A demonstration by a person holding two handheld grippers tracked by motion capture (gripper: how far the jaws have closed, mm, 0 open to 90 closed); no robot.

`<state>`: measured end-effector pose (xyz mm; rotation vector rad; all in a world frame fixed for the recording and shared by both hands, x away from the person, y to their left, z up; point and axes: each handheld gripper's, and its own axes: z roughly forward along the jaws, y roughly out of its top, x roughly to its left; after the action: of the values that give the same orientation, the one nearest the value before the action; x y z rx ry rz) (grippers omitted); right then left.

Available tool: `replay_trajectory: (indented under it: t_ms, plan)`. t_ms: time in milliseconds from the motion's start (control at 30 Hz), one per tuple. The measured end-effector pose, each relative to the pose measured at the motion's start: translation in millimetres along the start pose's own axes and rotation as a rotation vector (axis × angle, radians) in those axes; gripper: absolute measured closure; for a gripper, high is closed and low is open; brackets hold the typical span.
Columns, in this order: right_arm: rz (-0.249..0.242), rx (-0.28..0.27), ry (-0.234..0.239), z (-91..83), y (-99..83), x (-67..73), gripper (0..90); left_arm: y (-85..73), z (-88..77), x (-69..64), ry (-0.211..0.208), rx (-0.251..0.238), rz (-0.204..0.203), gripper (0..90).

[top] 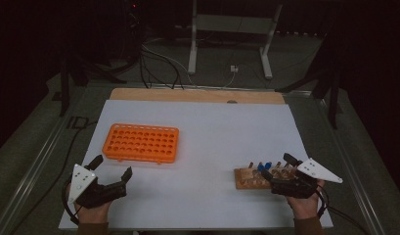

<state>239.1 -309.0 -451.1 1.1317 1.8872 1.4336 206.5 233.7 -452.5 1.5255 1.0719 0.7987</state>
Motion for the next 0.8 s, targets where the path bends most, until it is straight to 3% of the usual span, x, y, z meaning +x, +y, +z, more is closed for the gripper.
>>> replay_trajectory:
  t_ms: [167, 367, 600, 800]
  plan:
    - [0.014, 0.008, 0.005, -0.2, 0.2, -1.4, 0.1, -1.9, 3.5, -3.9, -0.006, 0.016, 0.010, 0.4]
    - [0.015, 0.006, 0.015, -0.2, 9.2, -4.5, 0.1, -4.7, 5.3, -2.0, -0.006, 0.024, -0.020, 0.4]
    - [0.013, 0.030, 0.004, -2.5, 16.0, -7.3, 0.1, -5.7, 5.8, -1.7, -0.002, 0.026, -0.030, 0.4]
    - [0.023, 0.077, -0.018, -7.8, 28.7, -18.4, 4.0, -7.0, 6.7, 0.4, -0.001, 0.030, -0.043, 0.4]
